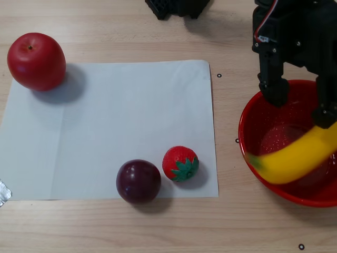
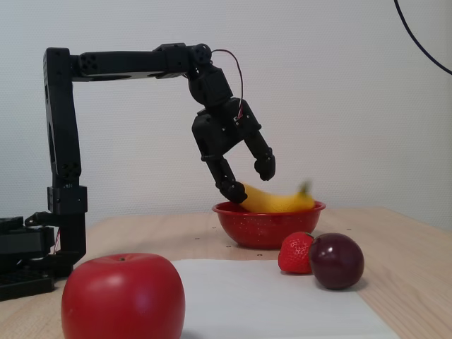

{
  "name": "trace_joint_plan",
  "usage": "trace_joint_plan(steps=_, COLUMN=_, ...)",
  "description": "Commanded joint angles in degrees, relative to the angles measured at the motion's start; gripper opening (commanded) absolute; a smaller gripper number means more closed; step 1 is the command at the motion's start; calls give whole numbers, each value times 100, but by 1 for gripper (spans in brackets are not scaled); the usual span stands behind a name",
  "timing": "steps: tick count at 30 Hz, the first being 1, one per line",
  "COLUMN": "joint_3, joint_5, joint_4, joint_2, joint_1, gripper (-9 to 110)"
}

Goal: Grasp the banana and put it in the red bowl.

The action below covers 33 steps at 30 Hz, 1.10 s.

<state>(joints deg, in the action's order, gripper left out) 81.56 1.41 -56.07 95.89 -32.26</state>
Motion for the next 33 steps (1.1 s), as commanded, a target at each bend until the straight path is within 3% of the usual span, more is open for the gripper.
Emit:
trace_joint_plan(steps=1, joint_3=-686, joint_5=-79, joint_4=-149, joint_2=369, joint_1=88, gripper=23)
trace_joint_plan(steps=9, joint_3=-765, joint_5=-88, joint_4=-483, joint_2=729, joint_1=299, gripper=0)
trace_joint_plan(steps=22, joint_3=-483, joint_5=-114, joint_4=-1600, joint_2=1890, joint_1=1063, gripper=0)
trace_joint_plan(steps=33, joint_3=1354, joint_5=141, joint_4=-1521, joint_2=3797, joint_1=2303, gripper=0)
